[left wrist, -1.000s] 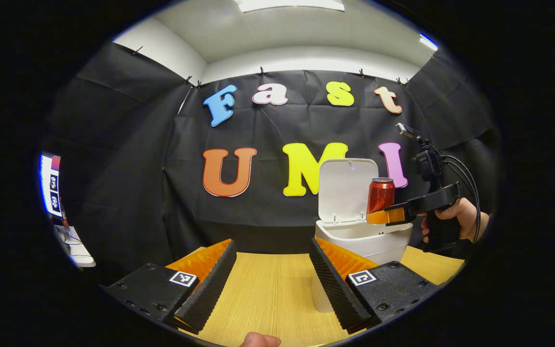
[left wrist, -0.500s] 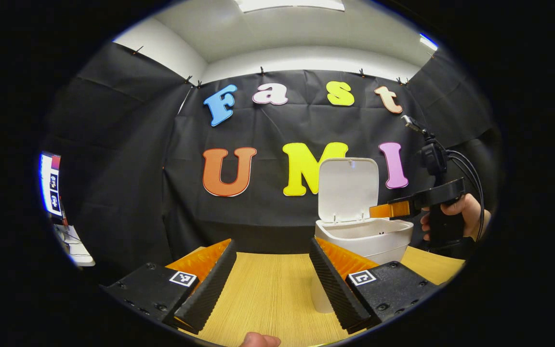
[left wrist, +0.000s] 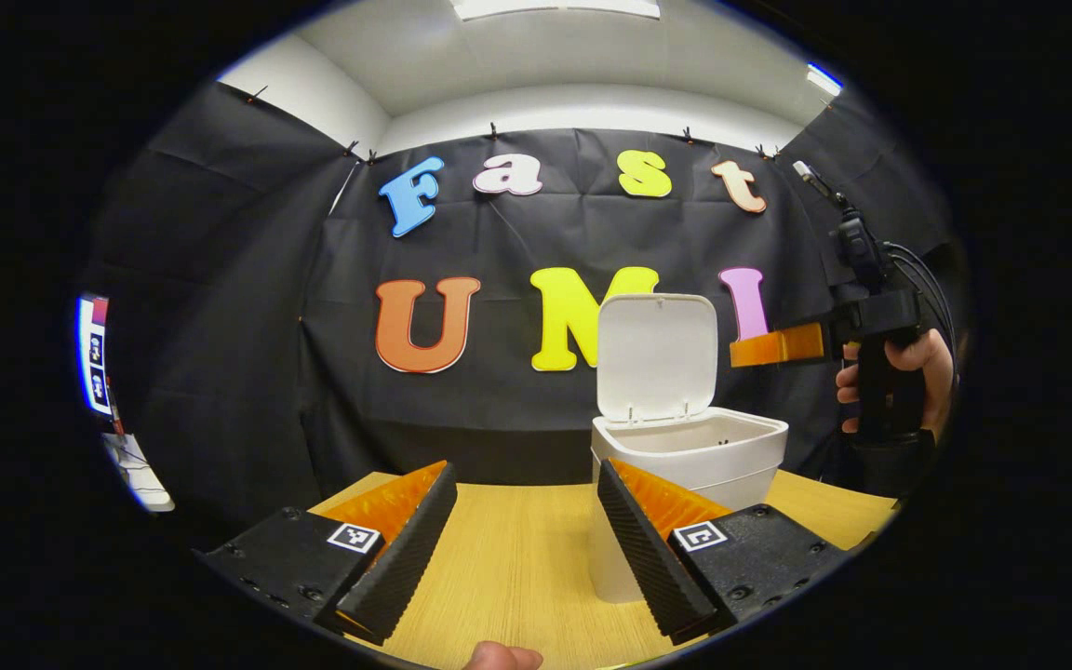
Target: Press the lid of the desktop garbage bin to open it, pick up the crumpled paper on the desktop and throw it into the bin, then pick up the pop can on the desktop and drop it into the bin, and finally close the garbage bin lid.
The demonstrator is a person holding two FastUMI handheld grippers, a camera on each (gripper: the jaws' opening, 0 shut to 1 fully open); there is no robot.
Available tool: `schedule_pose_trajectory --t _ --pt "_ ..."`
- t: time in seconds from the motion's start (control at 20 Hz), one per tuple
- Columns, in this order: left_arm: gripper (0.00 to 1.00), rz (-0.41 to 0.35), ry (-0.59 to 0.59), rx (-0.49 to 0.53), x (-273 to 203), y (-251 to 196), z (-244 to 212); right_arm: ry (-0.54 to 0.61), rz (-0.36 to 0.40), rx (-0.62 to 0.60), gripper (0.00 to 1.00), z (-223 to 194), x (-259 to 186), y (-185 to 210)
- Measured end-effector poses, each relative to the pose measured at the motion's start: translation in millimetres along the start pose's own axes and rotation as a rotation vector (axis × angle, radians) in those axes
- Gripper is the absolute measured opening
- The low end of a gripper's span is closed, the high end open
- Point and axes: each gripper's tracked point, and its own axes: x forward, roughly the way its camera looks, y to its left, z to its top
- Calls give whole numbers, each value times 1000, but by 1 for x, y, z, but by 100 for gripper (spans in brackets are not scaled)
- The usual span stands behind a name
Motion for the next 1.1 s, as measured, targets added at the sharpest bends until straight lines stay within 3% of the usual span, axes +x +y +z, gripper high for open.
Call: schedule_pose_trajectory --t 0.35,0.45,0.7,0.85,1.1 --pt "98 -27 37 -21 -1 -8 -26 -98 -32 -26 94 83 -5 5" --pt "99 -13 34 8 -6 0 -26 -134 -51 -34 93 109 6 6" --pt "98 26 21 -34 -21 25 -21 -188 -104 -55 93 160 55 7" --pt "99 67 -3 -33 -26 42 -8 -176 -132 -74 93 166 93 11" --pt "98 98 -1 -37 -29 57 -8 -99 -115 -9 94 144 148 24"
